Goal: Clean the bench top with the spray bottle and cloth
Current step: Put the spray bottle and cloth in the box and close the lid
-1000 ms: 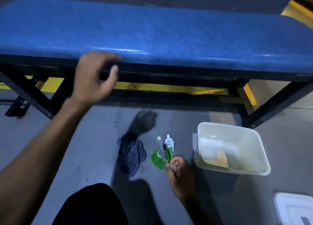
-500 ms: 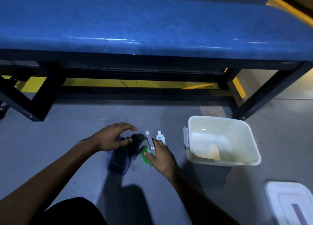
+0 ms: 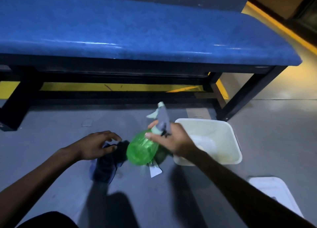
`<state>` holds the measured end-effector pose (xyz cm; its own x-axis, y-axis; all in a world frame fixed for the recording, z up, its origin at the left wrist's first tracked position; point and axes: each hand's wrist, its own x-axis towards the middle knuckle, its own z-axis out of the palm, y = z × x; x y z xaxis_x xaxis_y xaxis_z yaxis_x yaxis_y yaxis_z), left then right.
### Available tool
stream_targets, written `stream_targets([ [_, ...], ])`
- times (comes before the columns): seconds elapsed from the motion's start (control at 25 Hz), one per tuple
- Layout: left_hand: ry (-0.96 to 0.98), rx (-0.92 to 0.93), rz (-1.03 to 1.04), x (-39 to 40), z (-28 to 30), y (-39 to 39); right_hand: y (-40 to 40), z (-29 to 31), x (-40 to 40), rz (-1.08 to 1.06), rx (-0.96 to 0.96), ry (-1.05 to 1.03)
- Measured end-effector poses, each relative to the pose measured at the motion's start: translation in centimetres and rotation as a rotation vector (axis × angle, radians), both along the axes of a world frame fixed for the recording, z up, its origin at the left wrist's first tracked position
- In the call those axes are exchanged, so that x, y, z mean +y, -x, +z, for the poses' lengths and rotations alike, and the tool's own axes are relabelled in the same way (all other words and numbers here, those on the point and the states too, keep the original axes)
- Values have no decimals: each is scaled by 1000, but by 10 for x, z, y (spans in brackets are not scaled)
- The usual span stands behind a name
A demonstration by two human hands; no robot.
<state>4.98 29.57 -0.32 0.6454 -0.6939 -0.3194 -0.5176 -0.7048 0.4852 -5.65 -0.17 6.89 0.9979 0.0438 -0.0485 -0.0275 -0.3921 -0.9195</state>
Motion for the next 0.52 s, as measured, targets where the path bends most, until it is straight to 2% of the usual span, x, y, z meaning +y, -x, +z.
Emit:
stream_targets([
  [0.12, -47, 17, -23, -1, 0, 0, -11, 42, -70, -211, -155, -9],
  [0.2, -66, 28, -38, -2, -1, -1, -7, 45, -112, -337, -198, 14],
  [0.36, -76, 46, -55, -8, -5, 1, 15, -10, -154, -420, -37, 116],
  [0.52, -121, 50, -57, -12, -6, 6, 26, -81, -145, -334, 92, 277],
])
